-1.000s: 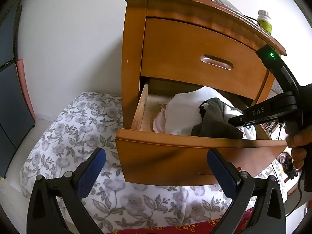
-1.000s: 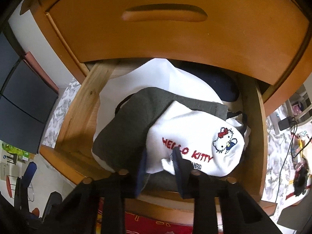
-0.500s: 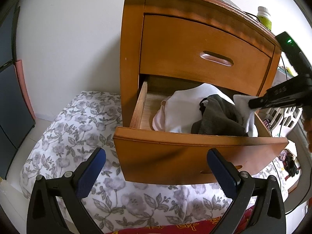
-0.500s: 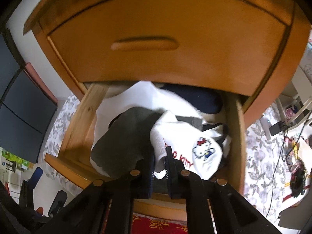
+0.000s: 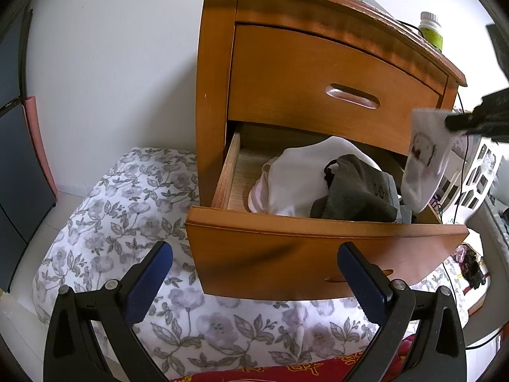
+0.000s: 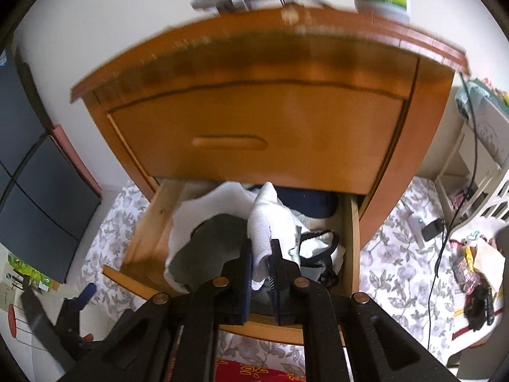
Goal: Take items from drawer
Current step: 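Lift the white sock out with the right gripper and release it onto the bed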
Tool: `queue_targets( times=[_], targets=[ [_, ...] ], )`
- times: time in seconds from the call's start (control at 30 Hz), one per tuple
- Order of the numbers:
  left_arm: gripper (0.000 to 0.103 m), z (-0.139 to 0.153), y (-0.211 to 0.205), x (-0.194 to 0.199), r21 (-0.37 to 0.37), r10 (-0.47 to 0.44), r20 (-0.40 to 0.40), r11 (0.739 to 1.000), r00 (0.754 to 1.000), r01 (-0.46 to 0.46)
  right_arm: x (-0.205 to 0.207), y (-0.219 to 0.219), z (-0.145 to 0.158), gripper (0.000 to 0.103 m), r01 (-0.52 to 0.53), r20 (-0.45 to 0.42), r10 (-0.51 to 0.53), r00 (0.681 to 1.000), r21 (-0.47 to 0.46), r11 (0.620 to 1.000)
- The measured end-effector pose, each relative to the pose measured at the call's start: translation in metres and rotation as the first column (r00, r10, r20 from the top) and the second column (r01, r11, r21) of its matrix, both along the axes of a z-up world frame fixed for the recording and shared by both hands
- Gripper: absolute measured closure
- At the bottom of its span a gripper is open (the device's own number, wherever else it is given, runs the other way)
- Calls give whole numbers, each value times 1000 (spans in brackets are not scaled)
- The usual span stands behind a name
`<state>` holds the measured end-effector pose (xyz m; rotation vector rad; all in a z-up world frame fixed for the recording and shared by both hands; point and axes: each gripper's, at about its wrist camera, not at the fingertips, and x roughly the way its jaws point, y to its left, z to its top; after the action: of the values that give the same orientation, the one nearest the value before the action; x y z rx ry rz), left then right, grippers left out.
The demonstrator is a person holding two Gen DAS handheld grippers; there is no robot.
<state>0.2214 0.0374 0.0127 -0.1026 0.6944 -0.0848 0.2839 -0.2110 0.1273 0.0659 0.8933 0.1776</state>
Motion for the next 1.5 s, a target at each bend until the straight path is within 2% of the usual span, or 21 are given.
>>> queue_targets(
  times=[0.33, 0.5, 0.7, 0.97, 1.23, 1.5],
  targets=[
    [0, 12, 4, -7, 0, 12, 7, 1000, 1000, -12, -53, 18, 65, 93, -95, 132, 95, 987, -12, 995],
    [0, 17, 8, -10, 5, 24, 3, 1000, 1000, -24, -78, 28, 72, 93, -132, 123, 136, 983, -37, 991],
    [0, 21, 14, -14, 8, 34, -1, 999, 999, -34, -99, 40, 50, 93, -195, 66, 197, 978, -41, 980],
    [0, 19, 11, -15, 26, 12, -19, 1000, 1000, -11, -108, 59, 4, 93, -261, -58, 258, 965, -61, 963],
    [0, 17, 11, -14, 26, 6, -17, 1000, 1000, -5, -100, 75, -51, 93, -303, -192, 283, 940, -86, 949],
    [0, 18, 11, -14, 26, 1, -5, 1000, 1000, -1, -82, 87, -113, 93, -312, -293, 259, 920, -150, 938]
  ],
)
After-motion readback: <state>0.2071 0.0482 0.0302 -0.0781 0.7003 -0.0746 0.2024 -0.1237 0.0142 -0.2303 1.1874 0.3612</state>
